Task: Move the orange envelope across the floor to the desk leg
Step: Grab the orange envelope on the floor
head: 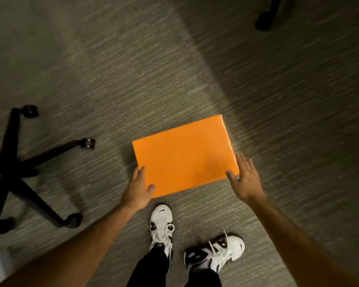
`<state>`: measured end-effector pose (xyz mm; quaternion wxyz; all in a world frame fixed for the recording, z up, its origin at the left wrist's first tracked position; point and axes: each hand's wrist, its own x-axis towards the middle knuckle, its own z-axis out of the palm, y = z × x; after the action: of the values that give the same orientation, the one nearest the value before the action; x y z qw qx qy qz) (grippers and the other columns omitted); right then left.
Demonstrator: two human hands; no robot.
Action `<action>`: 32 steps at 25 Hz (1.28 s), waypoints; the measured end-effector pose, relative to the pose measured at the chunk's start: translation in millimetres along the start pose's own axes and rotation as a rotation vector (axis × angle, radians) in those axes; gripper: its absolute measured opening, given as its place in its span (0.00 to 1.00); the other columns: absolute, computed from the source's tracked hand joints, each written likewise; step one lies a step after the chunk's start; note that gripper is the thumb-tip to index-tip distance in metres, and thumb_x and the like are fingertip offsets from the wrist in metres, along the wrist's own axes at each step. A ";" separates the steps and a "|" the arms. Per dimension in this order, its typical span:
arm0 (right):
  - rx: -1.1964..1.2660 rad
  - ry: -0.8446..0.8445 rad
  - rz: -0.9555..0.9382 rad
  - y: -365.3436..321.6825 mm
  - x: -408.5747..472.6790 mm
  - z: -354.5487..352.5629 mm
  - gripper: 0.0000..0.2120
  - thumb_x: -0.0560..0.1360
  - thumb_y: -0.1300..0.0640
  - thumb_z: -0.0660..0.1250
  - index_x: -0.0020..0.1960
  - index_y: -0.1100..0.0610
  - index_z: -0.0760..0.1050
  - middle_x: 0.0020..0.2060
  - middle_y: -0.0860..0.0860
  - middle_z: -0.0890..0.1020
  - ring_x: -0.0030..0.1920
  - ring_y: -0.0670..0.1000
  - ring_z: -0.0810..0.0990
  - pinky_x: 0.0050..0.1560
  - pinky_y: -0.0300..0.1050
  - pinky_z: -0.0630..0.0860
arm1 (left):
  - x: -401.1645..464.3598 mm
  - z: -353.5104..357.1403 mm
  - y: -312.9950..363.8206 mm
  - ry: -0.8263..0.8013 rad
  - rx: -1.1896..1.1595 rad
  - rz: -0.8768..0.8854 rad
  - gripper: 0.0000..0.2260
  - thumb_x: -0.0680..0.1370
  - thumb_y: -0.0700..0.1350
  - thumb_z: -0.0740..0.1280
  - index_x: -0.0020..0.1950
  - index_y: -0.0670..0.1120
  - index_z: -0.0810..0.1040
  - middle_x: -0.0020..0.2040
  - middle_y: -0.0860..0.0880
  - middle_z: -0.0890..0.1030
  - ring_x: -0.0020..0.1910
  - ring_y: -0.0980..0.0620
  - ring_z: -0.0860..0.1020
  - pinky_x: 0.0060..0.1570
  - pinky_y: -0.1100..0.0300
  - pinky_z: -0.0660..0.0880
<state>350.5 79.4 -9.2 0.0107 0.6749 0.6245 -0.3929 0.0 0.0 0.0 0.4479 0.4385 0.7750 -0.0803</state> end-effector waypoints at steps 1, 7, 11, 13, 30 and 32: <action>-0.028 0.007 0.018 7.8 13.9 17.5 0.35 0.81 0.42 0.58 0.81 0.56 0.50 0.81 0.55 0.54 0.80 0.59 0.47 0.77 0.60 0.48 | 12.2 10.5 -11.0 0.025 -0.012 -0.010 0.38 0.80 0.54 0.65 0.80 0.52 0.43 0.81 0.52 0.41 0.77 0.44 0.59 0.65 0.43 0.69; 0.350 0.044 0.168 35.4 65.1 74.0 0.35 0.80 0.46 0.64 0.81 0.53 0.51 0.77 0.58 0.64 0.74 0.60 0.66 0.72 0.60 0.65 | 61.5 53.5 -52.0 0.007 -0.355 -0.262 0.39 0.80 0.50 0.67 0.80 0.52 0.43 0.80 0.46 0.57 0.71 0.41 0.68 0.63 0.46 0.70; 0.476 0.079 0.334 45.5 68.1 76.9 0.36 0.77 0.55 0.70 0.80 0.56 0.57 0.72 0.60 0.70 0.69 0.60 0.71 0.69 0.62 0.71 | 67.5 63.8 -39.5 0.015 -0.529 -0.340 0.27 0.79 0.41 0.68 0.75 0.49 0.62 0.70 0.44 0.72 0.60 0.40 0.75 0.60 0.48 0.71; 0.462 0.101 0.355 52.4 57.6 70.8 0.34 0.76 0.58 0.71 0.78 0.56 0.62 0.70 0.60 0.72 0.67 0.61 0.73 0.67 0.63 0.72 | 60.6 64.9 -29.8 0.032 -0.515 -0.353 0.29 0.77 0.35 0.68 0.75 0.49 0.61 0.68 0.43 0.73 0.58 0.39 0.75 0.57 0.47 0.72; 0.681 0.470 0.482 117.3 -82.1 -254.0 0.32 0.71 0.63 0.77 0.73 0.55 0.71 0.63 0.59 0.77 0.61 0.56 0.76 0.67 0.55 0.71 | -56.7 -36.8 290.9 -0.081 -0.462 -0.015 0.36 0.76 0.32 0.68 0.78 0.51 0.58 0.72 0.45 0.70 0.66 0.43 0.72 0.63 0.45 0.70; 0.723 0.512 0.535 136.4 -100.4 -298.6 0.33 0.71 0.62 0.76 0.74 0.55 0.70 0.65 0.59 0.76 0.62 0.57 0.76 0.68 0.58 0.71 | -65.0 -46.6 351.8 -0.108 -0.422 0.070 0.36 0.76 0.31 0.68 0.79 0.50 0.57 0.73 0.45 0.69 0.68 0.44 0.71 0.65 0.46 0.69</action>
<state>629.9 116.5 186.8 -0.2764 0.8461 0.2367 -0.3893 249.3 196.5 171.4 0.5731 0.3568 0.7338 0.0761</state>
